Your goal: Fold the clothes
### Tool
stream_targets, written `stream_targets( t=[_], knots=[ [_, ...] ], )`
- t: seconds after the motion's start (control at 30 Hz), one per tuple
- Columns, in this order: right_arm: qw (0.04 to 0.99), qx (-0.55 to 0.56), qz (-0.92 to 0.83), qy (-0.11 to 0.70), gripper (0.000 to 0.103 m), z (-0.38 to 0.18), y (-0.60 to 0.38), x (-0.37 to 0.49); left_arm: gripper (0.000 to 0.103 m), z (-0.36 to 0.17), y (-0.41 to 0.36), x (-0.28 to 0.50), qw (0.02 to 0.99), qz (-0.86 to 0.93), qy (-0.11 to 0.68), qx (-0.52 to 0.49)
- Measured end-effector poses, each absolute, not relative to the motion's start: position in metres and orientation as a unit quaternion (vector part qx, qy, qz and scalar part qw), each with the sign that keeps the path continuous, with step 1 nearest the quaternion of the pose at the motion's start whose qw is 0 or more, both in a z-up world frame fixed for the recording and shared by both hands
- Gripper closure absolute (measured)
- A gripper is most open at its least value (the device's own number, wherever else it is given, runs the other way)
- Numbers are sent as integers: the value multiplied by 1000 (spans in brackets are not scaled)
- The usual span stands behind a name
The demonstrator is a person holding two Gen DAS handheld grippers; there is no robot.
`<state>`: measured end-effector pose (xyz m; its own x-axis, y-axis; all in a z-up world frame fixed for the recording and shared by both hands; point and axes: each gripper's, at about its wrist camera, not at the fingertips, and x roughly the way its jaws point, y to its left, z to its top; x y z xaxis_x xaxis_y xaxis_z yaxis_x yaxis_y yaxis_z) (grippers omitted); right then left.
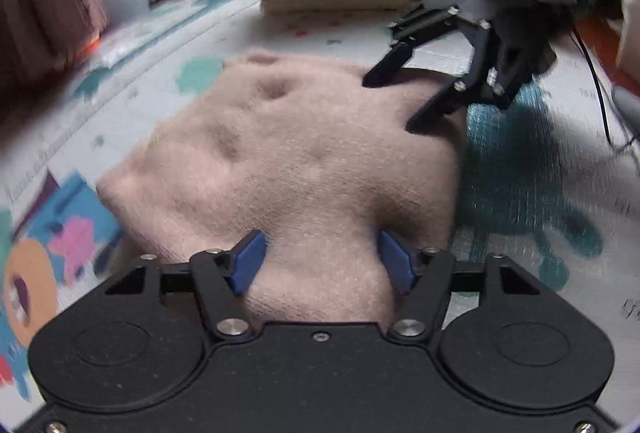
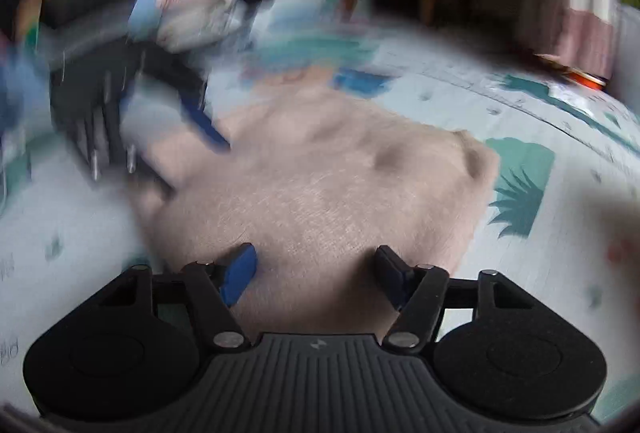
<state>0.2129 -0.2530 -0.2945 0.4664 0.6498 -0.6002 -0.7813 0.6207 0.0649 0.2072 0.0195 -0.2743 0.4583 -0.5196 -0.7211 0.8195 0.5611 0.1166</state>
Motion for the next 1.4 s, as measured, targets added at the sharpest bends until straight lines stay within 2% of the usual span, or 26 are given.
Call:
stream_targets(
  t=[0.07, 0.1, 0.17, 0.2, 0.23, 0.3, 0.33, 0.4, 0.47, 0.5, 0.53, 0.63, 0.7, 0.8, 0.93, 1.03, 1.1, 1.13, 1.17, 1.2, 1.23, 1.27, 1.4],
  knots=[
    [854, -114, 413, 294, 43, -274, -251, 209, 55, -251, 19, 208, 820, -410, 330, 226],
    [858, -115, 409, 290, 50, -263, -250, 206, 55, -235, 24, 200, 827, -419, 314, 204],
    [863, -110, 399, 289, 50, -258, -253, 200, 56, -235, 27, 196, 828, -408, 337, 185],
    [854, -113, 385, 332, 48, -273, -252, 205, 57, -254, 23, 201, 822, -387, 373, 187],
    [849, -90, 381, 355, 45, -291, -259, 209, 55, -264, 23, 197, 825, -390, 361, 194],
    [856, -73, 383, 339, 45, -301, -268, 204, 51, -283, 23, 190, 828, -395, 338, 209],
    [855, -77, 378, 347, 45, -297, -266, 203, 51, -277, 21, 196, 819, -398, 358, 206],
    [859, -71, 376, 339, 47, -279, -267, 199, 50, -255, 31, 212, 816, -410, 383, 138],
    [870, -50, 363, 329, 45, -265, -273, 198, 41, -243, 51, 231, 841, -381, 379, 59],
    [880, -28, 346, 325, 36, -262, -278, 200, 41, -246, 58, 243, 847, -356, 394, 22],
    [884, 7, 323, 338, 32, -265, -283, 209, 41, -249, 66, 254, 851, -331, 407, -16],
    [870, 124, 264, 398, 32, -289, -301, 244, 41, -274, 79, 277, 839, -279, 456, -103],
    [853, 152, 261, 426, 32, -305, -301, 260, 41, -293, 86, 290, 820, -253, 488, -161],
    [833, 192, 263, 447, 34, -322, -299, 268, 42, -306, 85, 298, 802, -241, 508, -204],
    [814, 214, 266, 470, 48, -324, -301, 247, 61, -314, 76, 300, 786, -246, 518, -231],
    [787, 237, 273, 501, 48, -324, -311, 221, 62, -311, 80, 268, 756, -265, 547, -243],
    [774, 239, 280, 514, 48, -323, -317, 204, 62, -299, 80, 253, 761, -283, 546, -207],
    [785, 227, 279, 505, 45, -320, -320, 195, 60, -290, 80, 248, 773, -290, 535, -178],
    [801, 222, 270, 486, 44, -315, -324, 187, 52, -282, 79, 242, 785, -296, 523, -149],
    [809, 230, 259, 475, 38, -313, -326, 184, 45, -284, 80, 245, 786, -289, 524, -153],
    [813, 243, 249, 466, 27, -313, -328, 183, 38, -287, 81, 249, 788, -281, 525, -156],
    [817, 255, 239, 458, 24, -313, -329, 182, 38, -289, 82, 252, 789, -274, 526, -160],
    [816, 239, 253, 461, 24, -323, -308, 186, 38, -304, 78, 251, 781, -267, 533, -187]
  ],
)
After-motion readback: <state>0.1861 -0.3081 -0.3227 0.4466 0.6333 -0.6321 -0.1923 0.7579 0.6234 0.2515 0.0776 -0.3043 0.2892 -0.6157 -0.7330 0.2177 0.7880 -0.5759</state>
